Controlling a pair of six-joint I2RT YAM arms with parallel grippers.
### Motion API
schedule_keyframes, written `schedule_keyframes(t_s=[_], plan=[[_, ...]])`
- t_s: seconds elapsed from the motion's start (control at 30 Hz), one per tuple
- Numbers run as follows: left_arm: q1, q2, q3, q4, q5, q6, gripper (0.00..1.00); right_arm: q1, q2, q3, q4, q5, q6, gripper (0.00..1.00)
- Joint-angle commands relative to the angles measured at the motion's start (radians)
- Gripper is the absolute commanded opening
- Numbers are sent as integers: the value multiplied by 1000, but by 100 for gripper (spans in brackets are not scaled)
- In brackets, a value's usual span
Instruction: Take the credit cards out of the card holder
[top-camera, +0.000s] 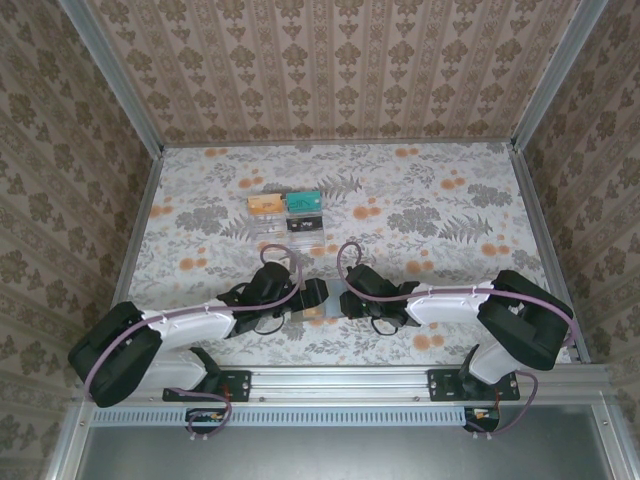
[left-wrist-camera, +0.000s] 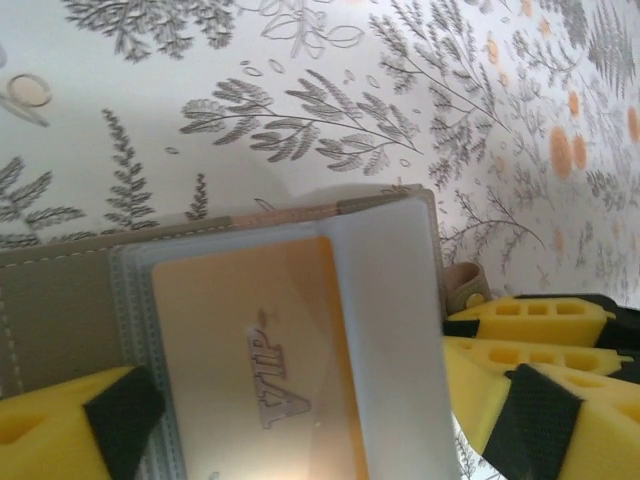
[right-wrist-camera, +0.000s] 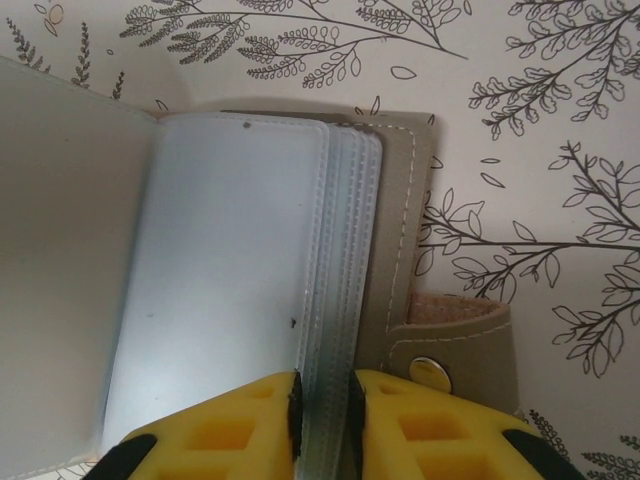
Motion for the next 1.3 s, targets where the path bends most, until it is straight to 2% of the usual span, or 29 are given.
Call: schedule_keyframes(t_s=[0.0, 0.17, 0.37, 0.73, 0.97, 1.17, 1.27], plan=[[-4, -5, 3, -16, 22, 15, 100, 11, 15, -20, -40, 6, 20, 26], [-5, -8, 8, -28, 21, 25, 100, 9, -61, -31, -69, 51, 15, 35], [-5, 13, 23, -36, 22, 28, 100, 3, -128, -34, -124, 103, 1, 40], [2, -36, 18, -63, 12, 42, 100, -4, -359, -69, -174, 159, -19, 48], [8, -81, 1, -42, 27, 46, 100, -4, -363, -67, -163, 137, -25, 49], [29, -190, -6, -94, 17, 67, 100, -2, -352, -48, -154, 117, -40, 50], [44, -191, 9, -98, 23, 68, 100, -2, -333, -39, -148, 114, -44, 50]])
